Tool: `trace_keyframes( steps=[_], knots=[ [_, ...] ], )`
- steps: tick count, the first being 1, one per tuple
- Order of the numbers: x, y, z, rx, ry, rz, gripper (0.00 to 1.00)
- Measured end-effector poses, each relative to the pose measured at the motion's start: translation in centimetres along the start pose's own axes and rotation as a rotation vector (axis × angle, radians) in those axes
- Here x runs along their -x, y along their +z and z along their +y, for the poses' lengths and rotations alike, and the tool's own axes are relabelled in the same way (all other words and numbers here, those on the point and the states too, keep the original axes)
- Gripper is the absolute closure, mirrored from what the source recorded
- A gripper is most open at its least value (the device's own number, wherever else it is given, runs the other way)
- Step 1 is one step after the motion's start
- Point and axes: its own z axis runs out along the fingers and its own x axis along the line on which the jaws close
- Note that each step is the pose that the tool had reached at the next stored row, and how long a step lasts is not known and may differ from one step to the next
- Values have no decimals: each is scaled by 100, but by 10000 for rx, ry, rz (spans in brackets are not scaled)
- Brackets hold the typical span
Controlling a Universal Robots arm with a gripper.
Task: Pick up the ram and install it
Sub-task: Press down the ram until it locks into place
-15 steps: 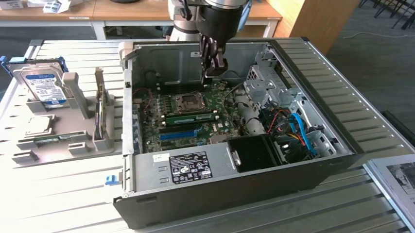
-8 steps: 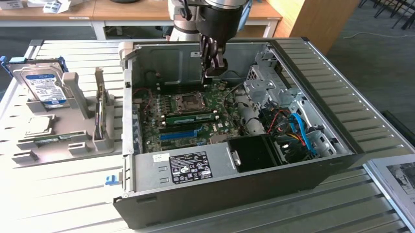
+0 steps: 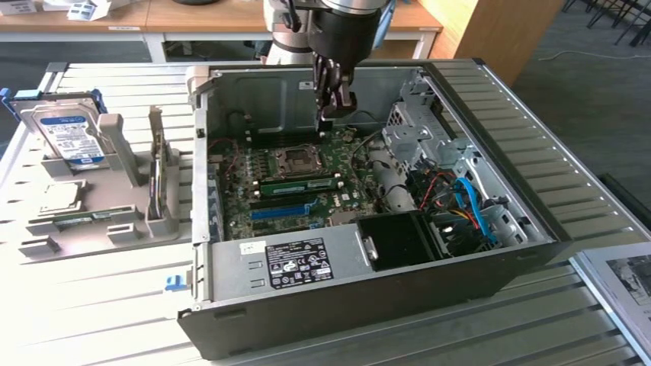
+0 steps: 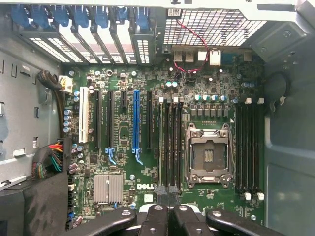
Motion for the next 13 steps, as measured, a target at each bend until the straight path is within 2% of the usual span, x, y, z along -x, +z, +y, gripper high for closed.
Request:
trace_keyframes(
  steps=[8, 13],
  knots=[
    [0, -1, -13, 0, -2, -4, 90],
    [1, -4, -100, 14, 0, -3, 90]
  ],
)
